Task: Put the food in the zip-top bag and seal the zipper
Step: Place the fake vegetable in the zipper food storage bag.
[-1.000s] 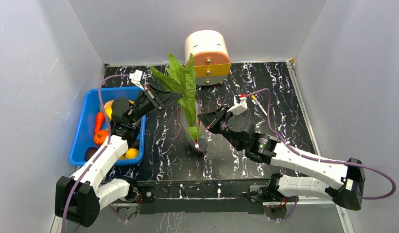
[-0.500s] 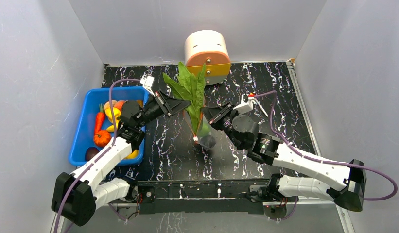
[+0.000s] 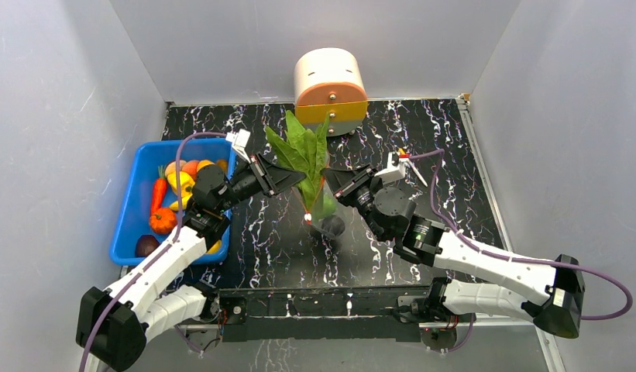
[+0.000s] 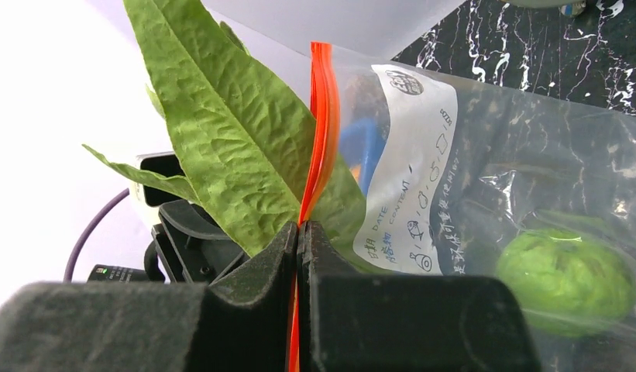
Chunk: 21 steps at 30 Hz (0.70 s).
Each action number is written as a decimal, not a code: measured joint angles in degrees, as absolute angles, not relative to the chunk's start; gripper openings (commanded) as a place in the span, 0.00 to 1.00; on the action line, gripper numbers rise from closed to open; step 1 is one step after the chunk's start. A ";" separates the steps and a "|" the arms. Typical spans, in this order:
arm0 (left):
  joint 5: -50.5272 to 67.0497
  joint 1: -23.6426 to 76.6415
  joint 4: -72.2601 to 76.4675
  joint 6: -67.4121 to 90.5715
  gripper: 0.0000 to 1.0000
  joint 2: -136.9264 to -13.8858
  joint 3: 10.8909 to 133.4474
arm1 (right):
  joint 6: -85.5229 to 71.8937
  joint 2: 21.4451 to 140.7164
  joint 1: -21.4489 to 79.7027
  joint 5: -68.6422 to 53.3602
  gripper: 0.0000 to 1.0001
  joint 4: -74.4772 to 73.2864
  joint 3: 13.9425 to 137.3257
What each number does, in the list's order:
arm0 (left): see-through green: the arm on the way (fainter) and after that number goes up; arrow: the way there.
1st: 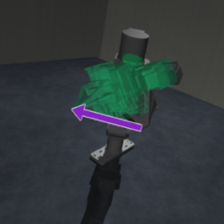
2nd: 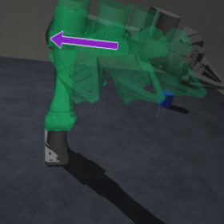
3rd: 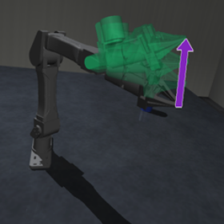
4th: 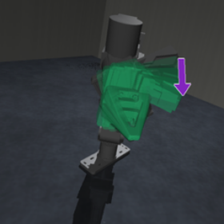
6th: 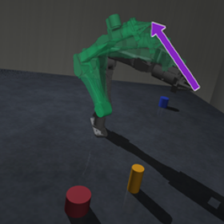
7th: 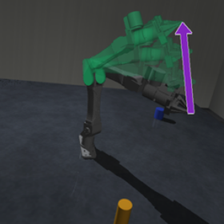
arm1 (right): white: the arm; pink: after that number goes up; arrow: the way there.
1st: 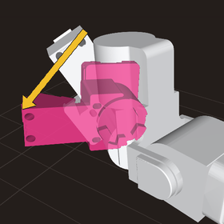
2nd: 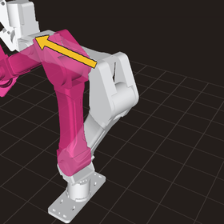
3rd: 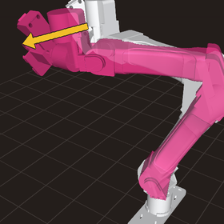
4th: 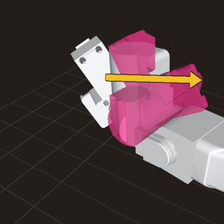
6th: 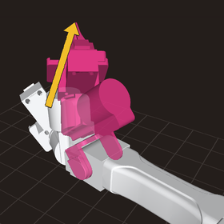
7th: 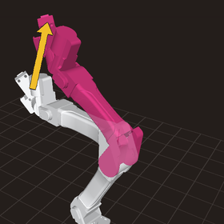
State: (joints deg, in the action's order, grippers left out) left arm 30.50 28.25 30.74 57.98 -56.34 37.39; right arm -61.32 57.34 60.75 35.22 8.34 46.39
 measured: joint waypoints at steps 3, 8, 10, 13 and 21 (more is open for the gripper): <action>31.33 28.34 31.03 56.73 0.20 -56.31 36.86 | -61.36 57.30 60.75 35.20 0.00 9.13 45.91; 34.26 28.53 31.20 55.83 0.31 -56.47 34.94 | -61.41 57.23 60.75 35.11 0.00 9.06 45.93; 35.27 28.64 31.18 55.88 0.48 -56.47 34.81 | -61.39 57.14 60.75 34.79 0.00 9.10 45.93; 37.01 28.86 29.78 55.42 0.65 -56.34 35.09 | -61.19 56.88 60.75 34.04 0.00 9.17 45.93; 35.97 29.06 11.33 47.13 0.71 -53.01 44.53 | -58.26 56.14 60.75 30.28 0.00 6.07 45.98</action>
